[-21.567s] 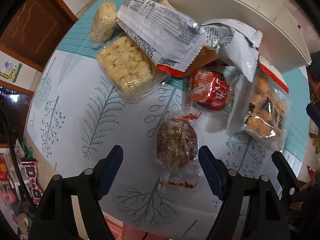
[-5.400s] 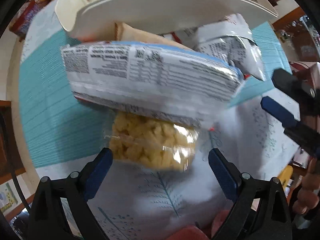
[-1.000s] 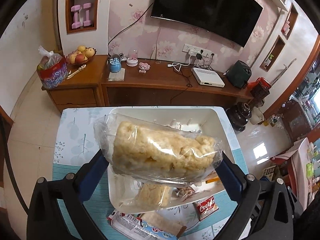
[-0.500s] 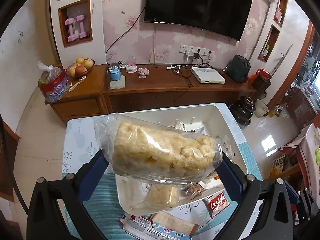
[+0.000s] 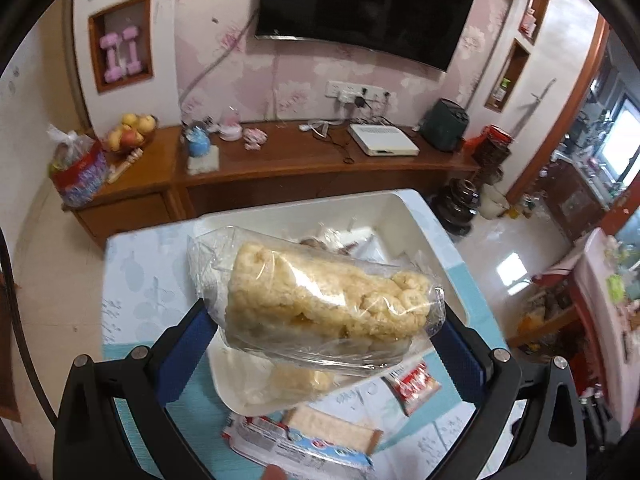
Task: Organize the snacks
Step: 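Lower the yellow-puff bag into the tray and open the left tool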
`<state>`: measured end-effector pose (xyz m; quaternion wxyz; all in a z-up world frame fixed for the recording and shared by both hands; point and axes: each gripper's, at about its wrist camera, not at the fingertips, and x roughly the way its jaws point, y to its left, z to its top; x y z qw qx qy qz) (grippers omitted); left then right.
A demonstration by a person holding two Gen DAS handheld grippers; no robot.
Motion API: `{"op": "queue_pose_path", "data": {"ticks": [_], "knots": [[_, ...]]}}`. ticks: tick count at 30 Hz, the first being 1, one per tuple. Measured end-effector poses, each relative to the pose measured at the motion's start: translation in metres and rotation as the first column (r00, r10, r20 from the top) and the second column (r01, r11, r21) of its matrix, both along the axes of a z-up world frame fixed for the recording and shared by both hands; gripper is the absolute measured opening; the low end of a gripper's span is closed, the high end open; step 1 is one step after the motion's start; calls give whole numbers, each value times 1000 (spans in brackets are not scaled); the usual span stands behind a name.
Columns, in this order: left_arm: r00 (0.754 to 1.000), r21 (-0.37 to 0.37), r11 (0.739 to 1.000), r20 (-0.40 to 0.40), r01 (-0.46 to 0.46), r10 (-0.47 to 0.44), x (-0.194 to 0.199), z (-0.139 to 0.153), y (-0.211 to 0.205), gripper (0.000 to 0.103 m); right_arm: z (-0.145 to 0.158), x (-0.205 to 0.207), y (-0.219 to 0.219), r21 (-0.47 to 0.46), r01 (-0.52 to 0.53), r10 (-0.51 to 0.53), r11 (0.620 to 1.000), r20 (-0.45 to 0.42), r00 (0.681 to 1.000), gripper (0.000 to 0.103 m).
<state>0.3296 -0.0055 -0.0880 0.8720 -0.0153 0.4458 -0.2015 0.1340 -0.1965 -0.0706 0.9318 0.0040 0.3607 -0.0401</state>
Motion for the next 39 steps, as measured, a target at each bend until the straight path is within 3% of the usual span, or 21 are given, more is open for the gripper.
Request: {"op": "queue_pose_path", "data": {"ticks": [8,13,22,26,31,34,39], "knots": [[998,-19,999,-60,33,-34,-8,-4,4,102,-9,-15,5,21,41,-40,999,-25,999,52],[994,-98,995,-106,-26,15,-2,-6,18,102,-18,-14,8,20,22,-21,1000,-58,998,52],[989,-94,993,-136,-66,53,11,-18,19,92,-29,-4,7,40,2,2,999,-96,995,52],[990,-69,993,-115,-96,88,13,-19,13,92,-33,3,-1,51,-42,47,998,-109,993,52],[981,-100,984,-136,-150,136,15,-18,5,94,-36,16,-16,70,-118,126,991,-118,985,52],[978,-79,982,-129,-173,162,14,-16,-4,100,-35,23,-28,91,-172,182,981,-117,976,52],[974,-77,973,-78,-217,212,8,-5,-20,102,-39,34,-45,112,-300,314,947,-147,938,52]]}}
